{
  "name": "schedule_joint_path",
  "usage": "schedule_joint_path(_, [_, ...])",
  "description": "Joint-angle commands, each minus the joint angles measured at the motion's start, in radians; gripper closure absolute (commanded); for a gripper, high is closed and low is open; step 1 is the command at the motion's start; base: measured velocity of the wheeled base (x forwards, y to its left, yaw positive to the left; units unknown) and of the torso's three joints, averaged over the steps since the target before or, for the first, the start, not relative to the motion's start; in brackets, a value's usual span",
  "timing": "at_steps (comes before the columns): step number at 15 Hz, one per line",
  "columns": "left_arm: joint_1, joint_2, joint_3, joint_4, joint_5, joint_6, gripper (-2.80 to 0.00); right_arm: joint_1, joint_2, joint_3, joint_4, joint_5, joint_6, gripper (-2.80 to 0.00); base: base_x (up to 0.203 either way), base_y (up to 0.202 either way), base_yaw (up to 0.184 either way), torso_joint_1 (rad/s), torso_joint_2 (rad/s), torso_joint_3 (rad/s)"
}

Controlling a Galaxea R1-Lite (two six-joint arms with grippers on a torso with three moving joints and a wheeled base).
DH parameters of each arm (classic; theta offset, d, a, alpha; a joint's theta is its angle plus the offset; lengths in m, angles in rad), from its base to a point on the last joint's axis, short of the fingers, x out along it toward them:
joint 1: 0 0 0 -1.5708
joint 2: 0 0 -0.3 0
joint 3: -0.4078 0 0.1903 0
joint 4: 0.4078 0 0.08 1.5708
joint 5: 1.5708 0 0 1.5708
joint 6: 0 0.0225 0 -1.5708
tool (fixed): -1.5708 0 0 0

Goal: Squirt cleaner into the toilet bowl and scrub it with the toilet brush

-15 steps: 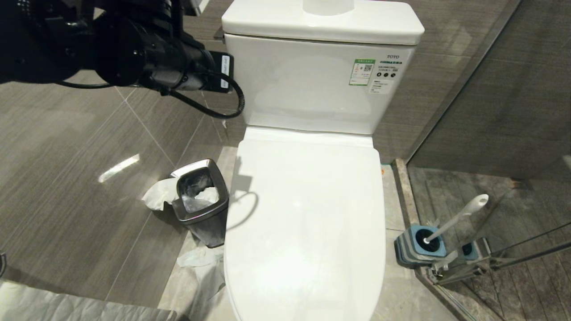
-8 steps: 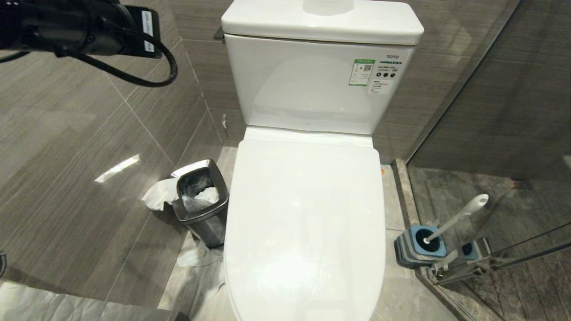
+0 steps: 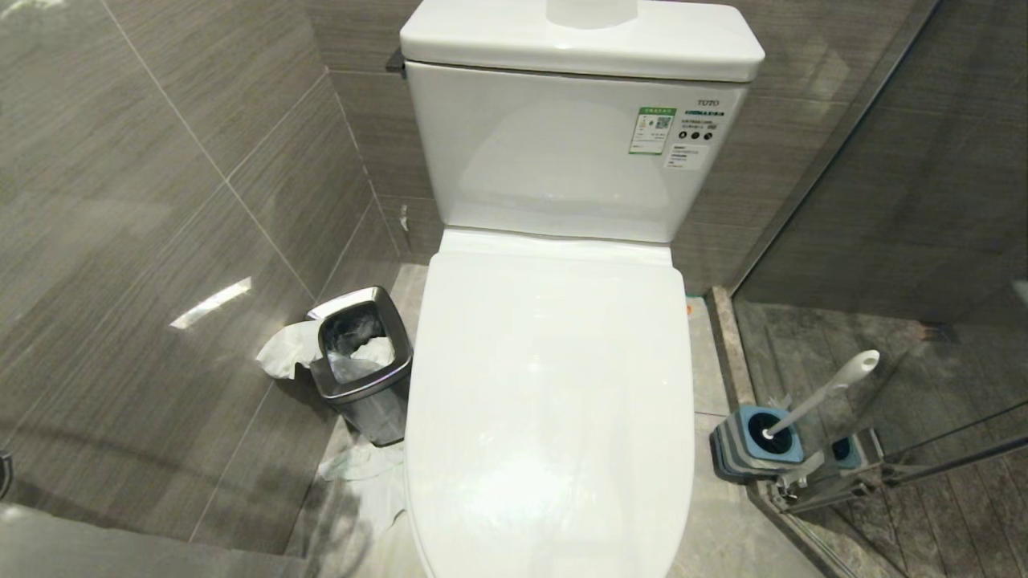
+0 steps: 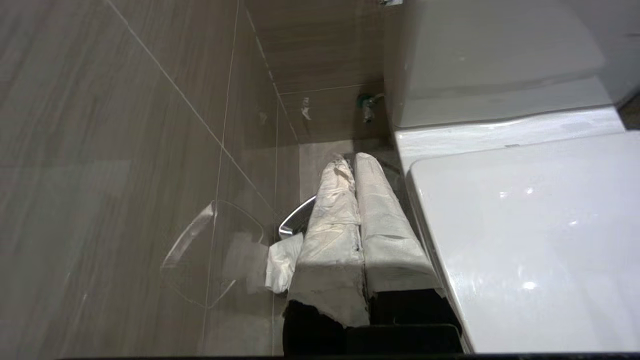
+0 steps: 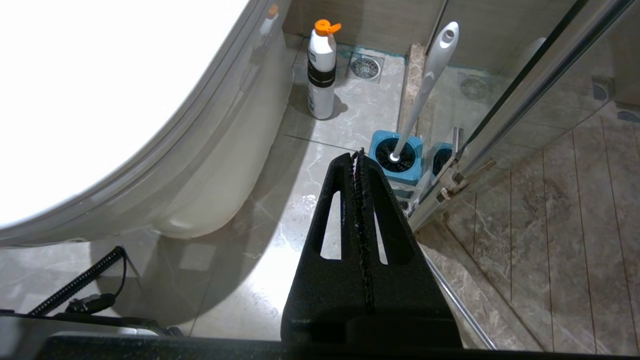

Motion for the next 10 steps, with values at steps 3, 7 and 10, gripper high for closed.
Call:
schedule_joint_path(3, [0.203, -0.31, 0.171, 0.066, -0.186, -0.004, 0.0, 0.001, 0.0, 0.0, 0.0, 0.001, -0.001, 0.0, 0.0, 0.0, 0.0, 0.0, 0.0, 0.0])
schedule_joint_path(7, [0.284, -0.447, 0.236, 0.09, -0.242, -0.056, 0.0, 0.001, 0.0, 0.0, 0.0, 0.001, -0.001, 0.0, 0.0, 0.0, 0.0, 0.0, 0.0, 0.0])
schedule_joint_path(10, [0.291, -0.531, 0.275, 0.095, -0.221, -0.062, 0.0, 0.001, 0.0, 0.0, 0.0, 0.001, -0.001, 0.0, 0.0, 0.0, 0.0, 0.0, 0.0, 0.0])
